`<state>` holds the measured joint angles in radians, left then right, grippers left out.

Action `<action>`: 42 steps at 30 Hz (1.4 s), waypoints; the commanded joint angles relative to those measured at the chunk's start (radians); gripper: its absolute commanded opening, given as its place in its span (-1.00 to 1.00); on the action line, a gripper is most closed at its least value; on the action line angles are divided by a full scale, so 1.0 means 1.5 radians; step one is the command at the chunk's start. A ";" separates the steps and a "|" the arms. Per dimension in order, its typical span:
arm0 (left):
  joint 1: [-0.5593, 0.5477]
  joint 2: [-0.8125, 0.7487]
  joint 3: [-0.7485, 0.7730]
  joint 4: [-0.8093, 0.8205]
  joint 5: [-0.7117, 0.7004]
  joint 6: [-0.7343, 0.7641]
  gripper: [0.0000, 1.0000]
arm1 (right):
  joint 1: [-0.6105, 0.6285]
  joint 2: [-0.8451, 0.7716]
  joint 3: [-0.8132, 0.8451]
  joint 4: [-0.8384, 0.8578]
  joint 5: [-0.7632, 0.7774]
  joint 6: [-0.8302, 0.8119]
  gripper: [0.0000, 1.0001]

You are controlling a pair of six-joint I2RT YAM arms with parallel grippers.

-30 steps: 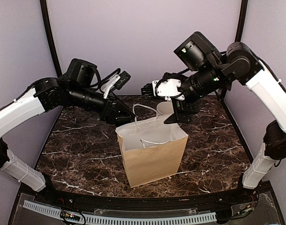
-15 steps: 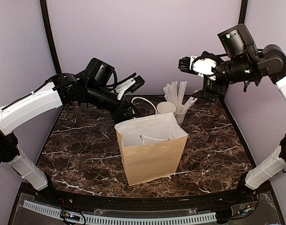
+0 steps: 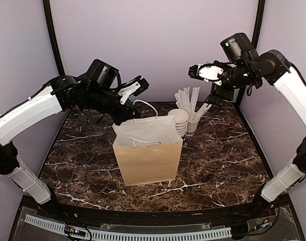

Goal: Pack the takeout coffee

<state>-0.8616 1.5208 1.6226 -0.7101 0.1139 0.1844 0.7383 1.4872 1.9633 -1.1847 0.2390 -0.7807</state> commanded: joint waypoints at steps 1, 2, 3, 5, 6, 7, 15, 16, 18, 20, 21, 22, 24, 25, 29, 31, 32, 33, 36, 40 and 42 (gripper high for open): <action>-0.001 -0.056 0.003 -0.003 -0.057 0.028 -1.00 | -0.004 0.012 0.012 0.029 -0.013 0.007 0.97; -0.001 -0.070 -0.006 0.001 -0.078 0.030 -1.00 | -0.004 0.014 0.011 0.028 -0.012 0.009 0.97; -0.001 -0.076 -0.012 0.008 -0.090 0.036 -1.00 | -0.006 0.017 0.009 0.028 -0.011 0.010 0.97; -0.001 -0.098 -0.031 0.019 -0.116 0.046 -1.00 | -0.007 0.021 0.006 0.027 -0.011 0.013 0.97; -0.001 -0.109 -0.043 0.023 -0.127 0.048 -1.00 | -0.007 0.023 0.006 0.025 -0.010 0.014 0.97; -0.001 -0.114 -0.050 0.030 -0.129 0.050 -1.00 | -0.008 0.025 0.006 0.026 -0.009 0.016 0.97; -0.001 -0.153 -0.150 0.072 -0.043 0.020 -1.00 | -0.010 0.041 0.010 0.020 -0.009 0.022 0.97; -0.001 -0.157 -0.161 0.084 -0.034 0.014 -1.00 | -0.010 0.044 0.010 0.019 -0.009 0.023 0.97; -0.001 -0.171 -0.185 0.097 -0.008 -0.009 -1.00 | -0.010 0.048 0.010 0.018 -0.008 0.023 0.97; -0.002 -0.184 -0.200 0.099 0.010 -0.022 -1.00 | -0.010 0.051 0.012 0.016 -0.008 0.023 0.97; -0.002 -0.196 -0.209 0.100 0.019 -0.033 -1.00 | -0.010 0.052 0.013 0.016 -0.007 0.023 0.97; -0.002 -0.202 -0.214 0.101 0.022 -0.043 -1.00 | -0.010 0.053 0.014 0.016 -0.006 0.023 0.97; -0.002 -0.226 -0.233 0.110 0.034 -0.060 -1.00 | -0.010 0.057 0.016 0.016 0.000 0.022 0.97; -0.002 -0.242 -0.247 0.114 0.051 -0.066 -1.00 | -0.010 0.059 0.017 0.015 0.000 0.022 0.97; -0.002 -0.278 -0.279 0.134 0.103 -0.113 -1.00 | -0.010 0.070 0.020 0.013 0.000 0.022 0.97; -0.003 -0.294 -0.299 0.153 0.131 -0.144 -1.00 | -0.010 0.076 0.021 0.013 0.000 0.022 0.97; -0.004 -0.304 -0.316 0.161 0.148 -0.165 -1.00 | -0.010 0.079 0.023 0.012 0.000 0.022 0.97; -0.005 -0.310 -0.325 0.176 0.155 -0.174 -1.00 | -0.010 0.083 0.024 0.011 0.000 0.023 0.97; -0.008 -0.330 -0.363 0.191 0.177 -0.209 -0.97 | -0.010 0.093 0.030 0.009 -0.002 0.024 0.97; -0.017 -0.345 -0.400 0.220 0.209 -0.248 -0.96 | -0.010 0.103 0.038 0.006 0.000 0.023 0.97; -0.034 -0.349 -0.415 0.239 0.209 -0.264 -0.96 | -0.010 0.104 0.038 0.006 0.005 0.022 0.97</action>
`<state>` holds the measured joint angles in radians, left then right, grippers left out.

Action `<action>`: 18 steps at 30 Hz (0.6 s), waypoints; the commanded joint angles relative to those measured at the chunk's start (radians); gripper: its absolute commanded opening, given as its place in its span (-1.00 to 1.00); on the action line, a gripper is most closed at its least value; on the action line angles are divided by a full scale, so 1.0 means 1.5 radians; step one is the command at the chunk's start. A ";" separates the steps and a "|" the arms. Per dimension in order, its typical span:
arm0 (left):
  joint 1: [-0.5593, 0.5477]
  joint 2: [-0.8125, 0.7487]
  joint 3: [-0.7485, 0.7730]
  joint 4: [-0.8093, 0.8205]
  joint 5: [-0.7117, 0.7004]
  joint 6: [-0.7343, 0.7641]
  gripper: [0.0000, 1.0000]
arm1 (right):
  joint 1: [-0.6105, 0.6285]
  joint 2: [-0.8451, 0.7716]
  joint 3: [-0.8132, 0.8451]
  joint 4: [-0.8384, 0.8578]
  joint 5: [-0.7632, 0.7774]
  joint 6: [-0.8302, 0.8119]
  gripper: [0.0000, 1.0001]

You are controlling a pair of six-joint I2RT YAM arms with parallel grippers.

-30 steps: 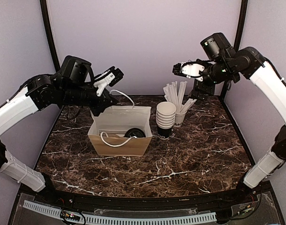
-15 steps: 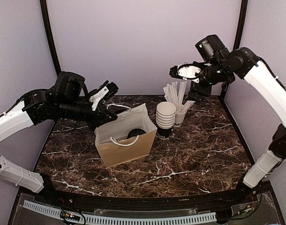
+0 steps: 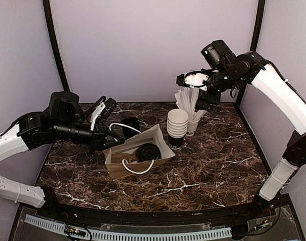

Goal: Pack the takeout coffee

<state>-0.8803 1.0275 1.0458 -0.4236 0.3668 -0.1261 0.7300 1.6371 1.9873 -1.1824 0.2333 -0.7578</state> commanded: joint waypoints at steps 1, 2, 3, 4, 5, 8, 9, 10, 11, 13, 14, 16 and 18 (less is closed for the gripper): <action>-0.035 -0.021 -0.034 0.056 0.036 -0.064 -0.96 | -0.004 0.004 0.021 0.006 0.010 0.006 0.97; -0.042 -0.019 -0.040 0.059 0.027 -0.067 -0.96 | -0.004 0.003 0.018 0.005 0.011 0.006 0.97; -0.057 -0.017 -0.044 0.061 0.023 -0.071 -0.96 | -0.004 0.003 0.016 0.005 0.012 0.006 0.97; -0.071 -0.015 -0.045 0.061 0.014 -0.073 -0.96 | -0.005 0.002 0.013 0.005 0.013 0.005 0.97; -0.078 -0.011 -0.047 0.059 0.010 -0.077 -0.96 | -0.005 0.000 0.010 0.005 0.014 0.005 0.97; -0.111 -0.003 -0.052 0.057 -0.002 -0.088 -0.96 | -0.006 -0.006 -0.002 0.002 0.015 0.005 0.97; -0.117 0.000 -0.057 0.058 -0.006 -0.093 -0.96 | -0.007 -0.007 -0.006 0.002 0.015 0.005 0.97; -0.125 0.002 -0.058 0.060 -0.008 -0.095 -0.96 | -0.007 -0.008 -0.009 0.000 0.015 0.005 0.97; -0.128 0.004 -0.061 0.060 -0.011 -0.099 -0.96 | -0.009 -0.008 -0.010 0.001 0.015 0.005 0.97; -0.133 0.008 -0.062 0.062 -0.012 -0.100 -0.96 | -0.012 -0.008 -0.010 -0.001 0.013 0.005 0.97; -0.134 0.009 -0.061 0.063 -0.013 -0.098 -0.96 | -0.013 -0.008 -0.009 -0.001 0.011 0.005 0.97; -0.134 0.010 -0.054 0.064 -0.016 -0.093 -0.96 | -0.014 -0.007 -0.006 -0.002 0.009 0.006 0.97; -0.133 0.013 -0.044 0.056 -0.022 -0.086 -0.97 | -0.016 -0.006 -0.006 -0.003 0.006 0.006 0.97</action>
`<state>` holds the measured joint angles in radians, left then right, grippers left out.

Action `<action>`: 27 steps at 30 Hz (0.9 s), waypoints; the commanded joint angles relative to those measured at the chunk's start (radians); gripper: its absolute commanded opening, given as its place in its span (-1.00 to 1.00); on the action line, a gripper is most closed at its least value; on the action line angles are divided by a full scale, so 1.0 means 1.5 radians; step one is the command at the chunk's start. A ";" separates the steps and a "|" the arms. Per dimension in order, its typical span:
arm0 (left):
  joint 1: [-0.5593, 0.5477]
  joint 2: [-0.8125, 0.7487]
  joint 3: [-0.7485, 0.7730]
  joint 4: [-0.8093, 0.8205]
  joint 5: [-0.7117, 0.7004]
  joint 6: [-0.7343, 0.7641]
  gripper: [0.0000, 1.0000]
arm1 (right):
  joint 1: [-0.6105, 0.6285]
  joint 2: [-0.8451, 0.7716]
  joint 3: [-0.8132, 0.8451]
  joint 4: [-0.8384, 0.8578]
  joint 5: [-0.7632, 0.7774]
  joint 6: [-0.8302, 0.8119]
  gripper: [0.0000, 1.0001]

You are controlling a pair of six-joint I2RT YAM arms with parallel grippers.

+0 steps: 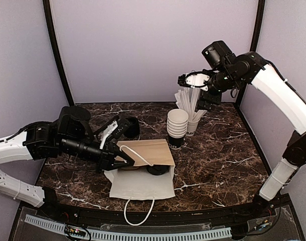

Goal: Pack the takeout coffee

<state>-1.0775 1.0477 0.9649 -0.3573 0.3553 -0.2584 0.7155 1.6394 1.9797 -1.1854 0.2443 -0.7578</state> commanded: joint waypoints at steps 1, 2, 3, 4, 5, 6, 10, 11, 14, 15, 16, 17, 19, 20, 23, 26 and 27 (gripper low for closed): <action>-0.002 0.001 0.014 0.008 -0.018 0.003 -0.98 | -0.006 -0.008 0.000 0.000 -0.002 0.006 0.97; -0.002 0.004 0.025 -0.002 -0.022 0.005 -0.98 | -0.006 -0.009 -0.001 0.000 -0.002 0.005 0.97; -0.002 0.007 0.031 -0.007 -0.030 0.007 -0.98 | -0.006 -0.009 0.000 0.001 -0.003 0.005 0.97; -0.002 0.014 0.046 -0.020 -0.032 0.012 -0.99 | -0.006 -0.011 0.000 0.001 -0.004 0.005 0.97; -0.003 0.018 0.055 -0.027 -0.037 0.015 -0.99 | -0.006 -0.012 0.002 0.000 -0.006 0.006 0.97; -0.003 0.028 0.071 -0.041 -0.039 0.019 -0.99 | -0.007 -0.013 0.003 0.000 -0.008 0.007 0.97; 0.006 0.057 0.118 -0.069 -0.038 0.023 -1.00 | -0.006 -0.018 0.023 -0.005 -0.021 0.010 0.97; 0.014 0.062 0.126 -0.077 -0.033 0.022 -1.00 | -0.006 -0.020 0.031 -0.007 -0.027 0.010 0.97; 0.034 0.084 0.155 -0.089 -0.007 0.020 -1.00 | -0.006 -0.027 0.076 -0.028 -0.077 0.012 0.97; 0.047 0.086 0.158 -0.092 -0.002 0.018 -1.00 | -0.006 -0.031 0.093 -0.033 -0.098 0.014 0.97; 0.057 0.091 0.159 -0.091 0.013 0.011 -1.00 | -0.006 -0.033 0.109 -0.039 -0.117 0.014 0.97; 0.078 0.094 0.160 -0.088 0.021 0.006 -1.00 | -0.005 -0.035 0.125 -0.046 -0.148 0.012 0.97; 0.113 0.101 0.163 -0.086 0.046 -0.013 -1.00 | -0.005 -0.040 0.151 -0.061 -0.197 0.007 0.97; 0.125 0.105 0.164 -0.085 0.062 -0.025 -1.00 | -0.005 -0.042 0.157 -0.068 -0.218 0.003 0.97; 0.183 0.120 0.169 -0.084 0.088 -0.047 -1.00 | -0.004 -0.041 0.159 -0.089 -0.253 -0.004 0.96; 0.220 0.138 0.183 -0.094 0.101 -0.048 -1.00 | -0.004 -0.040 0.144 -0.091 -0.255 -0.005 0.92; 0.236 0.150 0.195 -0.102 0.101 -0.048 -1.00 | -0.004 -0.040 0.139 -0.090 -0.254 -0.005 0.92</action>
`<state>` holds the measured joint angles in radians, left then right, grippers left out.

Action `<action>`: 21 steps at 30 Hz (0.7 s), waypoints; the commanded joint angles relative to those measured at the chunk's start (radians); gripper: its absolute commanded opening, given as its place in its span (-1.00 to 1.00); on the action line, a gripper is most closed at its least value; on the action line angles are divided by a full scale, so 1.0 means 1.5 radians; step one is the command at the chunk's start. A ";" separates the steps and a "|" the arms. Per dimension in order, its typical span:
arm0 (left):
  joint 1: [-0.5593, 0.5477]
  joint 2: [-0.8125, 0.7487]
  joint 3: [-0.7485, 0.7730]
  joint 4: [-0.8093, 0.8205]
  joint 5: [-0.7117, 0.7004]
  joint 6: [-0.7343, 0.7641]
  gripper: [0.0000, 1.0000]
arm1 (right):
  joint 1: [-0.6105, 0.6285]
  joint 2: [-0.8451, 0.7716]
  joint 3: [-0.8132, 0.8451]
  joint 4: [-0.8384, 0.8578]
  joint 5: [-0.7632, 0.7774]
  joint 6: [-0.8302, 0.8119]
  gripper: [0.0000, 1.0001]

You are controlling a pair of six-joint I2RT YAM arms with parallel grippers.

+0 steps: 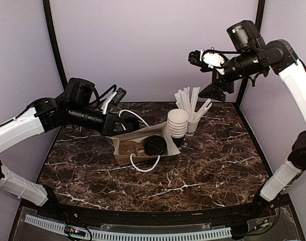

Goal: Pack the takeout coffee

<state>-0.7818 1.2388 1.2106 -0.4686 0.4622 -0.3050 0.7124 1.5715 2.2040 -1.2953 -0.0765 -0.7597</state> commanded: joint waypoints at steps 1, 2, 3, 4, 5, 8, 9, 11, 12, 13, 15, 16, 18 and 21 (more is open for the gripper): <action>0.055 0.028 0.036 -0.029 0.033 -0.016 -1.00 | -0.002 0.006 -0.015 -0.016 -0.041 -0.003 0.91; 0.063 0.039 0.046 -0.034 0.038 -0.014 -1.00 | -0.001 0.007 -0.018 -0.015 -0.042 -0.002 0.91; 0.077 0.045 0.051 -0.034 0.040 -0.013 -1.00 | -0.002 0.008 -0.019 -0.013 -0.042 0.001 0.90; 0.084 0.056 0.060 -0.036 0.044 -0.010 -1.00 | -0.002 0.010 -0.020 -0.011 -0.040 0.003 0.89; 0.097 0.063 0.065 -0.037 0.046 -0.008 -1.00 | -0.002 0.012 -0.023 -0.008 -0.037 0.005 0.88; 0.124 0.093 0.082 -0.039 0.055 -0.005 -1.00 | -0.002 0.014 -0.046 0.018 0.005 0.020 0.83; 0.138 0.098 0.084 -0.038 0.057 -0.006 -0.99 | -0.002 0.017 -0.056 0.027 0.024 0.023 0.81; 0.159 0.111 0.091 -0.034 0.059 -0.011 -0.99 | -0.003 0.023 -0.068 0.040 0.048 0.029 0.77; 0.166 0.117 0.094 -0.033 0.056 -0.013 -0.97 | -0.005 0.026 -0.071 0.044 0.048 0.033 0.75; 0.179 0.118 0.096 -0.031 0.053 -0.013 -0.95 | -0.007 0.030 -0.073 0.048 0.048 0.037 0.72; 0.196 0.120 0.104 -0.026 0.043 -0.010 -0.85 | -0.013 0.038 -0.076 0.054 0.065 0.043 0.66; 0.202 0.120 0.106 -0.024 0.041 -0.006 -0.80 | -0.018 0.042 -0.079 0.060 0.066 0.047 0.63; 0.216 0.122 0.114 -0.024 0.036 0.000 -0.65 | -0.039 0.052 -0.082 0.069 0.056 0.053 0.53; 0.226 0.125 0.133 -0.028 0.028 0.016 -0.39 | -0.096 0.074 -0.093 0.087 0.024 0.062 0.31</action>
<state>-0.4572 1.4235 1.3674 -0.4736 0.5247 -0.3115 0.6601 1.6482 2.0842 -1.2392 -0.0097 -0.7055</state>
